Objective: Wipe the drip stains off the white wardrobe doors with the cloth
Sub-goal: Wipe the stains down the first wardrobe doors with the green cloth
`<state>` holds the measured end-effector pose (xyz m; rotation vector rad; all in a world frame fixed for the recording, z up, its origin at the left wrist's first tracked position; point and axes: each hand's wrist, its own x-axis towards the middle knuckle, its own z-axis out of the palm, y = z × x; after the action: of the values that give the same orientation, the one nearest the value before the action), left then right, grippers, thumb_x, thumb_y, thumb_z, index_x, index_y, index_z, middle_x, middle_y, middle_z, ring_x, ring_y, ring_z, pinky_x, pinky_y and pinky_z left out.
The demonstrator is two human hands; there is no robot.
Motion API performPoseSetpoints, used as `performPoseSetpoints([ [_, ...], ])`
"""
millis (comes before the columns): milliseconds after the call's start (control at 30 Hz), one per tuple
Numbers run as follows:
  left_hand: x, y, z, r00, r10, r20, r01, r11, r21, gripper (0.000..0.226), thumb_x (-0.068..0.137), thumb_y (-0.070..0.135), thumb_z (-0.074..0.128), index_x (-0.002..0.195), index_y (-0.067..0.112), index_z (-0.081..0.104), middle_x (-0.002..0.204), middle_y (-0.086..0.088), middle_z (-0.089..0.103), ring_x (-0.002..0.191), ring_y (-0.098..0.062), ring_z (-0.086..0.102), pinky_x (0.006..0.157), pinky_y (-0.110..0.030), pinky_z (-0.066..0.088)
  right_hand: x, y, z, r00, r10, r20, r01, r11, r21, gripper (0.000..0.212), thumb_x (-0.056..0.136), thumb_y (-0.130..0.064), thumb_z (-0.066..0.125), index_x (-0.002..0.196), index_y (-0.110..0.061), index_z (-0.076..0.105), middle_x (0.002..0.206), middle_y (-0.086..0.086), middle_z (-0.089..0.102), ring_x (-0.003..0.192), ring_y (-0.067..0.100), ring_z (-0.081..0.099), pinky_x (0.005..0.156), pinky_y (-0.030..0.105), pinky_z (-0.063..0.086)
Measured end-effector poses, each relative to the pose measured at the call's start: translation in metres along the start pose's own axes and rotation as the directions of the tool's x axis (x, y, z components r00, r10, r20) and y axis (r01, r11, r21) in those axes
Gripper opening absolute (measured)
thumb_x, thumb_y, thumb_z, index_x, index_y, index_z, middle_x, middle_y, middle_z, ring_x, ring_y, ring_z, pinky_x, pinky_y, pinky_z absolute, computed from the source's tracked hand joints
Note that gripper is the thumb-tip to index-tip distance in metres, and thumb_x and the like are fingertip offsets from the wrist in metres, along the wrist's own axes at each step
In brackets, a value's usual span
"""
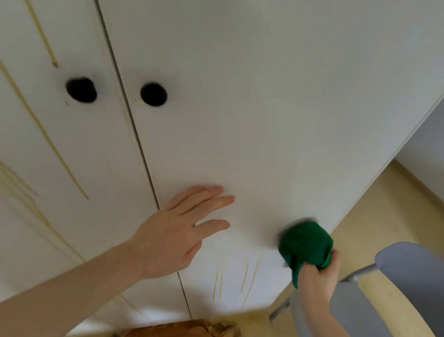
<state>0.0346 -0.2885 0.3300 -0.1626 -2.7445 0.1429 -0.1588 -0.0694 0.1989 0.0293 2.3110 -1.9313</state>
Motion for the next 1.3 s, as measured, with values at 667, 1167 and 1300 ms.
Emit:
performPoseSetpoints([
  [667,-0.047,-0.020,0.096,0.997,0.065,-0.051,-0.004,0.648,0.761,0.107,0.084,0.055,0.066,0.162,0.018,0.003,0.166,-0.014,-0.020,0.152,-0.040,-0.019,0.123,-0.060,0.002,-0.002,0.141,0.095,0.710,-0.701,-0.073,0.700,0.689,0.190,0.034,0.084,-0.013,0.067,0.114,-0.025,0.056,0.116,-0.011,0.048,0.109,0.006,0.052,0.095,0.024,0.045],
  [1167,-0.040,0.005,0.025,0.951,-0.311,-0.006,0.166,0.493,0.854,0.144,0.072,0.063,0.079,0.153,0.018,-0.031,0.158,-0.012,-0.041,0.146,-0.044,-0.031,0.123,-0.061,0.001,-0.034,0.096,0.062,0.770,-0.614,0.175,0.594,0.789,0.156,0.037,0.075,0.002,0.049,0.105,-0.017,0.055,0.113,0.010,0.055,0.099,0.011,0.057,0.090,0.034,0.054],
  [1300,-0.037,0.009,0.028,0.934,-0.356,-0.006,0.190,0.482,0.855,0.144,0.075,0.058,0.079,0.151,0.017,-0.035,0.156,-0.012,-0.044,0.145,-0.044,-0.032,0.122,-0.062,-0.002,0.008,0.079,0.013,0.833,-0.553,0.022,0.548,0.830,0.102,0.043,0.071,-0.001,0.048,0.110,-0.017,0.056,0.113,0.013,0.060,0.100,0.030,0.062,0.092,0.054,0.057],
])
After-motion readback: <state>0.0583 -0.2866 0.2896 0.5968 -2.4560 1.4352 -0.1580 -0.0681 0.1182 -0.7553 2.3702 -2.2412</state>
